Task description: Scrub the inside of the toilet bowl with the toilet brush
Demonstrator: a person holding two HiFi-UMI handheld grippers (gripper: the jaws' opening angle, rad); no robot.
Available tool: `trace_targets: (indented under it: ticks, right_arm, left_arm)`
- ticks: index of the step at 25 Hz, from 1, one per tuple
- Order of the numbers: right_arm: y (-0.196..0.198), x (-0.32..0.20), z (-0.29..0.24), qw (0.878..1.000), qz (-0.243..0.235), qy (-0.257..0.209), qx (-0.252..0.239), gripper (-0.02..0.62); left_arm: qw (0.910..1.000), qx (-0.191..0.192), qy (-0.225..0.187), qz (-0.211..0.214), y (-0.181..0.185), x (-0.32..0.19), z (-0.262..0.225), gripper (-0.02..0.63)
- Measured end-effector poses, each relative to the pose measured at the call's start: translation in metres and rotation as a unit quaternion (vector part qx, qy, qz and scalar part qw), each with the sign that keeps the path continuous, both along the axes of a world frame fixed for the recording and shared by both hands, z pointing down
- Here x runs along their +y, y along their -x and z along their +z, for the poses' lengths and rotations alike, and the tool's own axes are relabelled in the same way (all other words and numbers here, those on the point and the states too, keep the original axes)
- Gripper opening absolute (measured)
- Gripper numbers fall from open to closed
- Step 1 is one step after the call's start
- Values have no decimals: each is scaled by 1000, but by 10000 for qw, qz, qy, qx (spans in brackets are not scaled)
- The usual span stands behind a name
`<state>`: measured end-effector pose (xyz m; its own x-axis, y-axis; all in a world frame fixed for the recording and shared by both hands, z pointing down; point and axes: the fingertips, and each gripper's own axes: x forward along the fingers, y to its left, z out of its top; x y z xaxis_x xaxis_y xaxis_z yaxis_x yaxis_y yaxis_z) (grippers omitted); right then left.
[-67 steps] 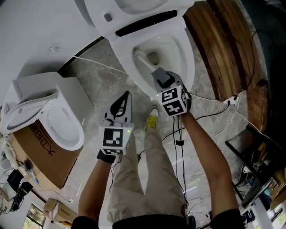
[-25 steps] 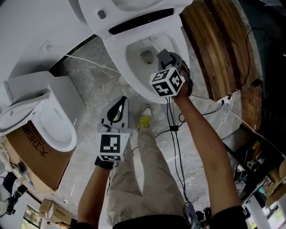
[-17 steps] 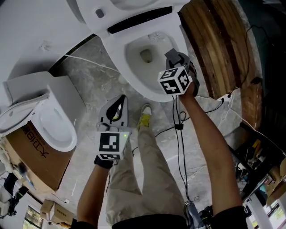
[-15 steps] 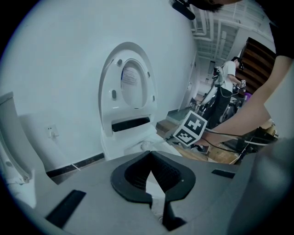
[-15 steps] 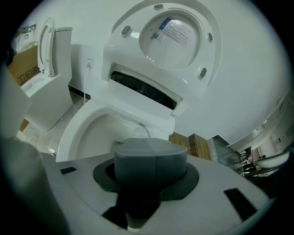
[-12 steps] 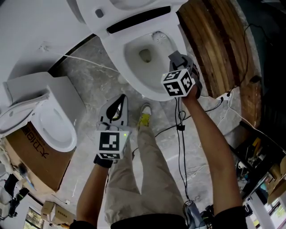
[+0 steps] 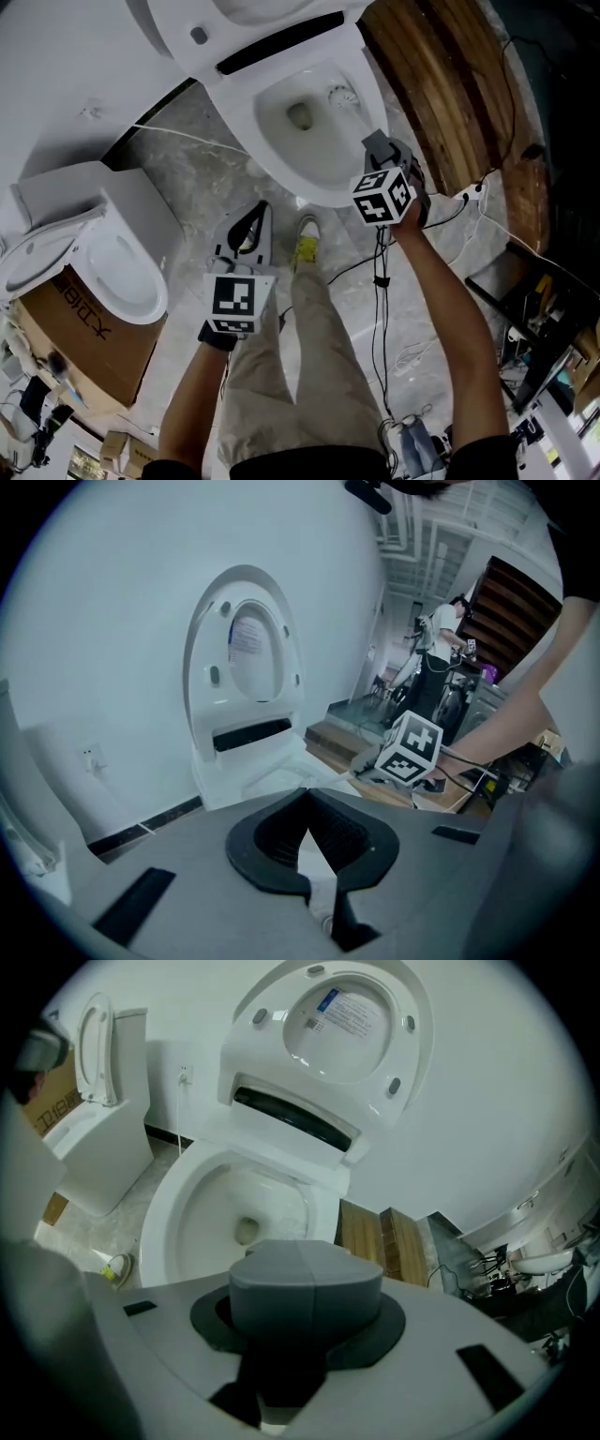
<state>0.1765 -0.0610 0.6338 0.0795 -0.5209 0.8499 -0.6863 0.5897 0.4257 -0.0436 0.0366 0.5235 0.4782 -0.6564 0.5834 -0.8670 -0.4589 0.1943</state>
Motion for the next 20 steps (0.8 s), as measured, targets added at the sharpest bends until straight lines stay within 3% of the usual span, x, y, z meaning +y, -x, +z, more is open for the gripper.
trace_targets:
  ticks: [12,20]
  right_arm:
    - [-26,77,-14,9973,-298,635,236,156]
    - [-13,130,-19,9843,-1195,1242,371,155]
  left_arm:
    - [10000,27,76,-8,4,7,5,18]
    - [9999,33,61,-137,15,3,6,18]
